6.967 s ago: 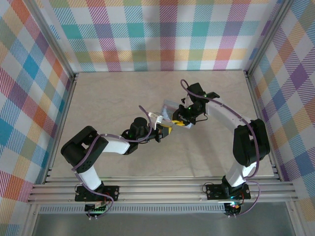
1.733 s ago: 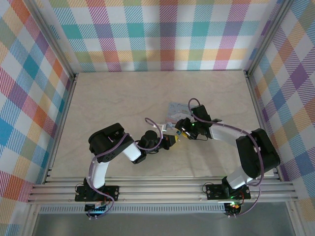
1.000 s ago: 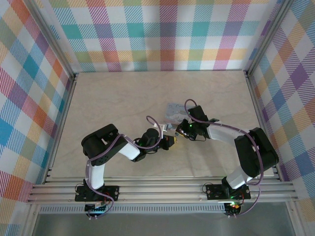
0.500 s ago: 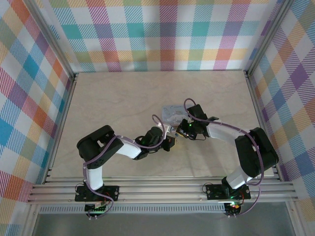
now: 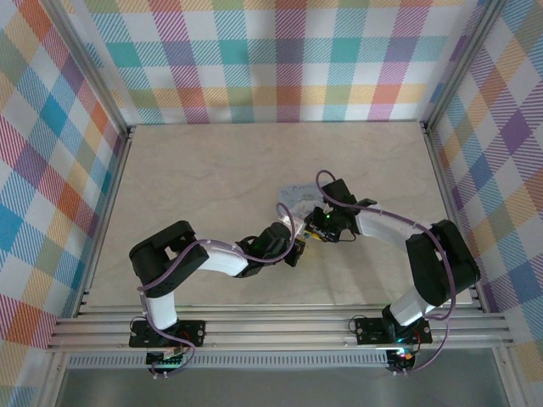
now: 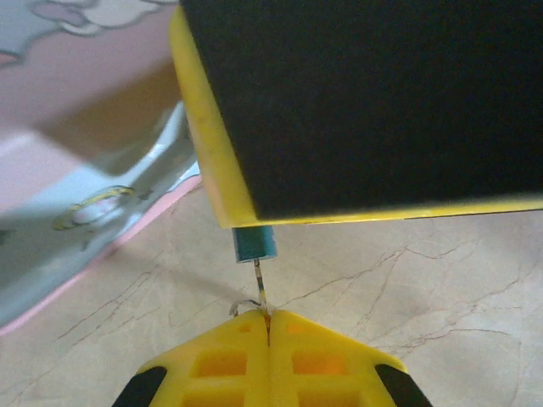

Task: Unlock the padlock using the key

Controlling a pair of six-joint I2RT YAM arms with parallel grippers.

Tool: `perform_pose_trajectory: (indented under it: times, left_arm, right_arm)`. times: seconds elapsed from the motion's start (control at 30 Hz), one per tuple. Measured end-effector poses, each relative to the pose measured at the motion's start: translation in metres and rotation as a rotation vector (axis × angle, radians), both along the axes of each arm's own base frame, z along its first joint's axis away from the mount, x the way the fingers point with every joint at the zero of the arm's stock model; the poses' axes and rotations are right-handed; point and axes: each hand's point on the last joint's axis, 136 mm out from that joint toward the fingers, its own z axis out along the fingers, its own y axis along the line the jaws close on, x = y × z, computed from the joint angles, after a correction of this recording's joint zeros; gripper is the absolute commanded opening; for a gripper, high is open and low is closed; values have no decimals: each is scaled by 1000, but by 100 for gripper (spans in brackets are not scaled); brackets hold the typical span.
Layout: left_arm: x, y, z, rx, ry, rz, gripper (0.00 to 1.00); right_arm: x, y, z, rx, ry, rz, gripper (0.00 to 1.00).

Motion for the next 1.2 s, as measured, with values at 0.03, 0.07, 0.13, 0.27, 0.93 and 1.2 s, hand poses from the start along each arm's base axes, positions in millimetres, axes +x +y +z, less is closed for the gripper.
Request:
perform_pose_trajectory:
  times: [0.03, 0.07, 0.13, 0.27, 0.93, 1.2]
  left_arm:
    - [-1, -1, 1, -18, 10, -3, 0]
    - [-2, -2, 2, -35, 21, -6, 0]
    - [-2, -2, 4, -85, 49, -6, 0]
    - [-1, 1, 5, -187, 117, -2, 0]
    - [5, -5, 17, -452, 335, -24, 0]
    - [3, -4, 15, -477, 339, -22, 0]
  right_arm:
    - [-1, -1, 0, 0, 0, -2, 38]
    - [-2, -2, 0, 0, -1, -6, 39]
    - [-4, -3, 0, 5, -7, -10, 42]
    - [-10, -7, -3, 9, -13, -18, 47]
    - [-4, -11, -5, 30, -77, -75, 48]
    - [-1, -11, -4, 32, -81, -89, 40]
